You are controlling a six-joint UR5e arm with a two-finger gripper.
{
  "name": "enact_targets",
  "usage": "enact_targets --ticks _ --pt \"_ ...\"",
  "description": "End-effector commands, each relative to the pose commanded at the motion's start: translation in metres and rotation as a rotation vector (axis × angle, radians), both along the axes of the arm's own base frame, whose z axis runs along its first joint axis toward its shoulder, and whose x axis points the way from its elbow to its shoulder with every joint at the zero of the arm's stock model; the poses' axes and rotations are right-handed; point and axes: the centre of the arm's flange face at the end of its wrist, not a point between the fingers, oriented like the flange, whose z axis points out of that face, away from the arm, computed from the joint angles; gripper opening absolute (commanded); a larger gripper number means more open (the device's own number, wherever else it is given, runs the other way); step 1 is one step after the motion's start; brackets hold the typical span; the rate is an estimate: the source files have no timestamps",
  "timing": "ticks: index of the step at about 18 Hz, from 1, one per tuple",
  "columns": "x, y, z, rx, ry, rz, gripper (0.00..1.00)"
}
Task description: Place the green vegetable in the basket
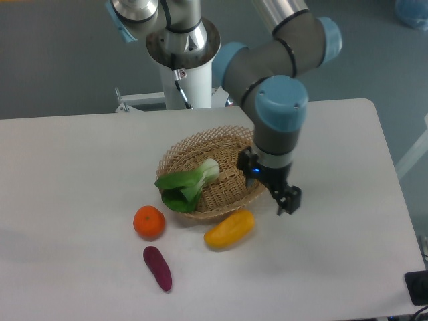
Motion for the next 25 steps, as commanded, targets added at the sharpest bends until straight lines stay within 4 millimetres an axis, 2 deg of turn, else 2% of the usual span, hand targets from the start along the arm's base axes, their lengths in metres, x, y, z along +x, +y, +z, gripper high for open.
enact_targets --ticks 4,6,8,12,18,25 --pt "-0.039 0.004 0.006 -0.013 0.003 0.024 1.00" --pt "-0.061 -0.004 0.006 -0.011 0.012 0.036 1.00" --pt "-0.072 -0.010 0.006 -0.020 0.020 -0.031 1.00" --pt "-0.092 -0.028 -0.001 -0.026 0.016 -0.036 1.00" --pt "-0.107 -0.032 -0.012 -0.079 0.035 -0.051 1.00" --pt "-0.111 -0.036 -0.013 -0.077 0.033 -0.044 1.00"
